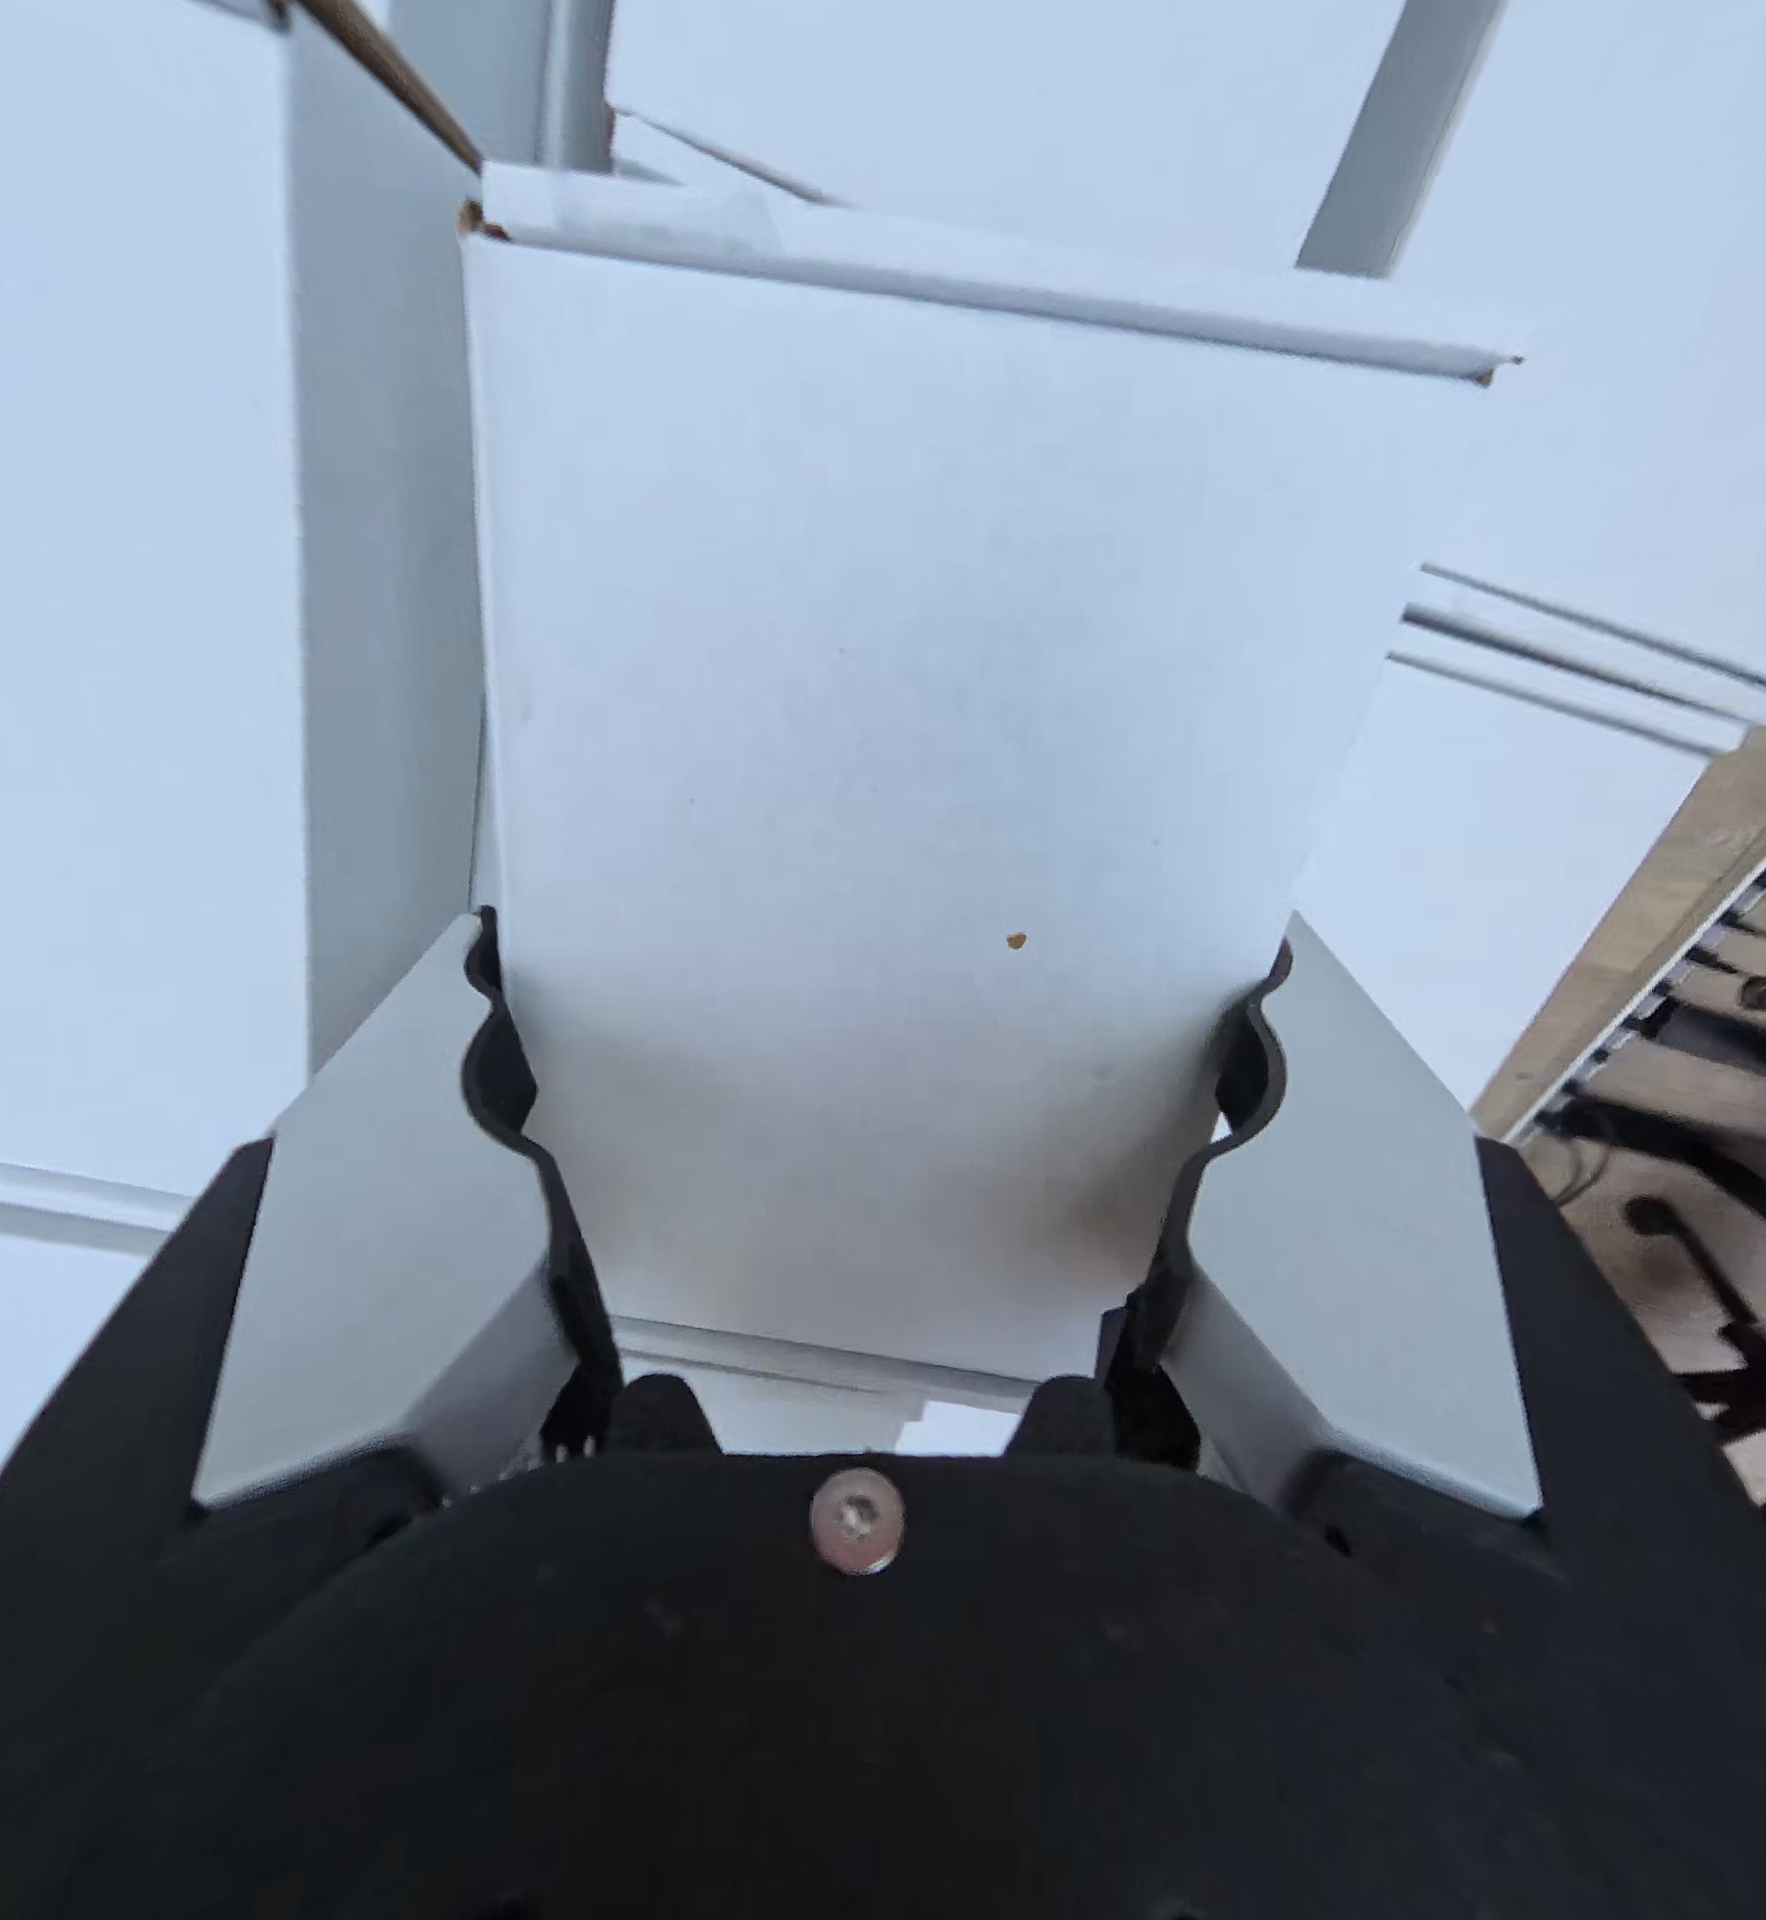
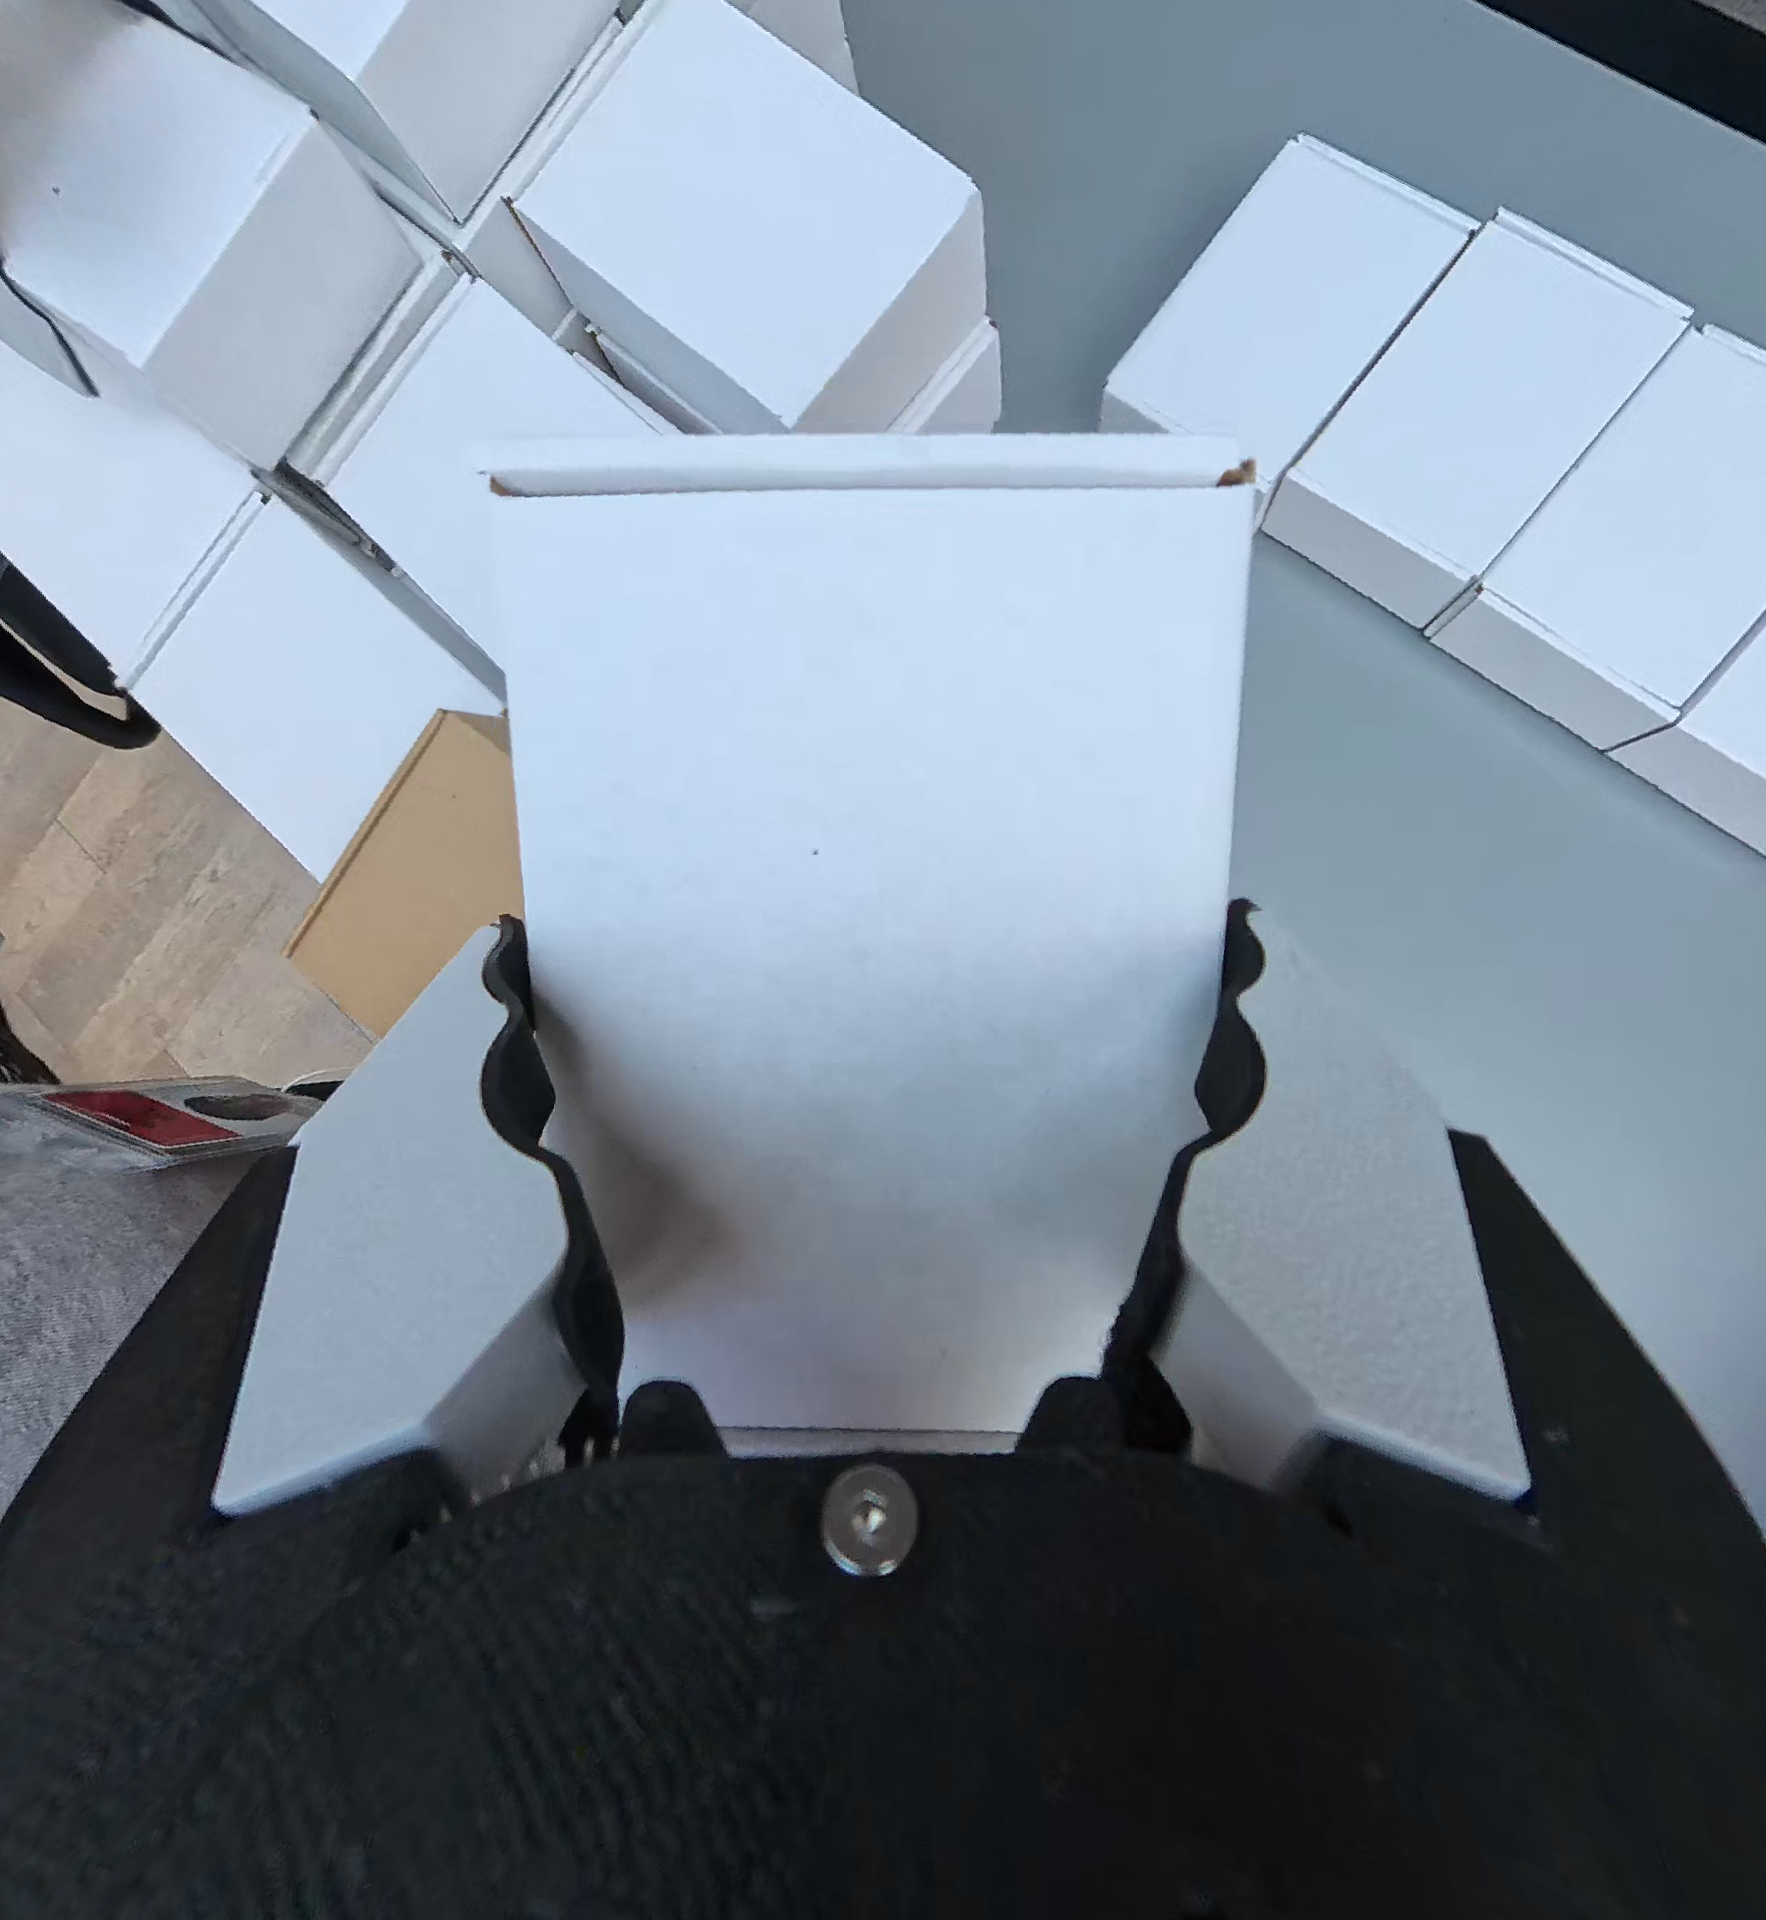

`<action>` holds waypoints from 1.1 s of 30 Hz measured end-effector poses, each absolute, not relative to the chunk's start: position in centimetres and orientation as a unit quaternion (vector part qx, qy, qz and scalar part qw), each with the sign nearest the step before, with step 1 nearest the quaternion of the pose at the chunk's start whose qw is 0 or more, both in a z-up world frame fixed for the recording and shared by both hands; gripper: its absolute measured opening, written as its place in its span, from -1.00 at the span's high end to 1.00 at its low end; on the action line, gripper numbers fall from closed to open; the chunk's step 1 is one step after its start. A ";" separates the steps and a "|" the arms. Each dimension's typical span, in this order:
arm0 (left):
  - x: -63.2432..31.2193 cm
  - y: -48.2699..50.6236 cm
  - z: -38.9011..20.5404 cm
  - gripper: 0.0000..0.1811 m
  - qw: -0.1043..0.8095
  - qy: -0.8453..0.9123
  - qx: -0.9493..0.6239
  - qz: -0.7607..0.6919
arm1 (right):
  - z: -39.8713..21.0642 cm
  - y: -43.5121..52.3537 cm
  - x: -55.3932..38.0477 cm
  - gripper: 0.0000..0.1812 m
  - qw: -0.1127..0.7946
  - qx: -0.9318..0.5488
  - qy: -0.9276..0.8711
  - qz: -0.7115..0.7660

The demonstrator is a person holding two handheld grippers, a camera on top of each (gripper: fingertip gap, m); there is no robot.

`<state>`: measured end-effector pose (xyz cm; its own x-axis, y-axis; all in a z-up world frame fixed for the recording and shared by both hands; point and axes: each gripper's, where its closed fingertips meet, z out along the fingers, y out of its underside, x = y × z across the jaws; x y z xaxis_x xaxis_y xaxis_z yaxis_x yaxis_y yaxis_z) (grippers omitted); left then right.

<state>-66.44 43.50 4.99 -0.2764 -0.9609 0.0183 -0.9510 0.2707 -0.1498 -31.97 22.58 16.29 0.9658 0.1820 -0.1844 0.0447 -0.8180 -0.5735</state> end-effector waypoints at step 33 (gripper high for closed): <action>-17.9 55.2 -7.7 -0.47 0.069 0.165 -0.974 -0.142 | 3.2 21.7 -6.3 -0.41 0.275 -0.917 0.039 0.287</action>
